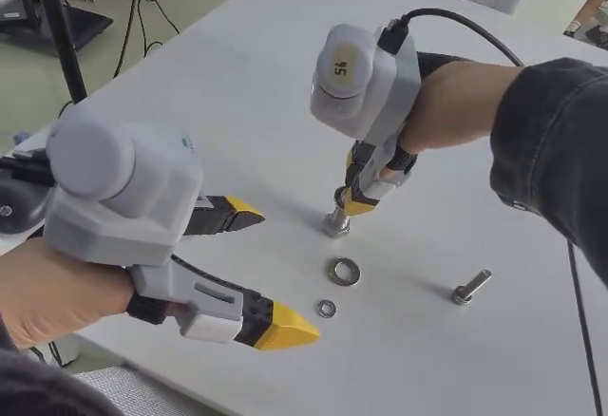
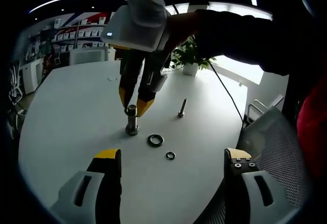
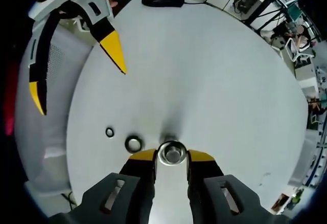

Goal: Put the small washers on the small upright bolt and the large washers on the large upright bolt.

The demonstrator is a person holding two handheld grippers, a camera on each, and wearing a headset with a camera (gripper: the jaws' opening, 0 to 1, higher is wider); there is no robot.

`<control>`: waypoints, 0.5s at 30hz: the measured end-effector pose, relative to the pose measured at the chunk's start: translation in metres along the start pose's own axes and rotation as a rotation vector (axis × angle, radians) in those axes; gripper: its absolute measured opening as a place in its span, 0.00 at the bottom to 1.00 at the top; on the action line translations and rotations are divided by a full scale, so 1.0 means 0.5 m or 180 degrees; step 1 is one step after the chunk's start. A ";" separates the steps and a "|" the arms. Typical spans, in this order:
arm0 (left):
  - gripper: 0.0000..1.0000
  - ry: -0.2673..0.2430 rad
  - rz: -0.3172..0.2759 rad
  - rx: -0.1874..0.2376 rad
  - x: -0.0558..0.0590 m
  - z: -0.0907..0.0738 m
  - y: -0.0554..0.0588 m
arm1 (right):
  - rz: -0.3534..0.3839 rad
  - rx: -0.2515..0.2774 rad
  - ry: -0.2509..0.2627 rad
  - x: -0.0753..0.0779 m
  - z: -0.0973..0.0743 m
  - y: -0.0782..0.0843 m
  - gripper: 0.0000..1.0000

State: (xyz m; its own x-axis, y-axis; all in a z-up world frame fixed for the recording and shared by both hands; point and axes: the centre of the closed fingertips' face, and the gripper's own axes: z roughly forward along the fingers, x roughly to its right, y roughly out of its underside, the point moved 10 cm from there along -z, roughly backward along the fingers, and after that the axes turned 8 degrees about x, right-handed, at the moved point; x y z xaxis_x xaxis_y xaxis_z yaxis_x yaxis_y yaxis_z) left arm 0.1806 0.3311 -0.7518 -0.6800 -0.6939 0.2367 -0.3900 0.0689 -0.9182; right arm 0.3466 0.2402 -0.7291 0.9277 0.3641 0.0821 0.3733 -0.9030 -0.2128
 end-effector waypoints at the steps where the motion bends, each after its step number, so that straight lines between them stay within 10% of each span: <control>1: 0.82 0.0000 -0.0003 0.0001 0.000 0.000 0.000 | 0.0003 0.0001 -0.0006 0.000 0.003 0.000 0.24; 15: 0.82 -0.0008 -0.0018 -0.0003 -0.002 -0.003 0.003 | 0.0068 -0.0038 -0.0057 -0.001 0.046 0.004 0.24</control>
State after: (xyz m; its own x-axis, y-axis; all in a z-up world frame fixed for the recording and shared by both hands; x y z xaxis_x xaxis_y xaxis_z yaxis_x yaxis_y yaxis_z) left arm 0.1796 0.3328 -0.7529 -0.6763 -0.6960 0.2412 -0.3945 0.0657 -0.9166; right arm 0.3469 0.2436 -0.7518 0.9353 0.3487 0.0602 0.3535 -0.9132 -0.2027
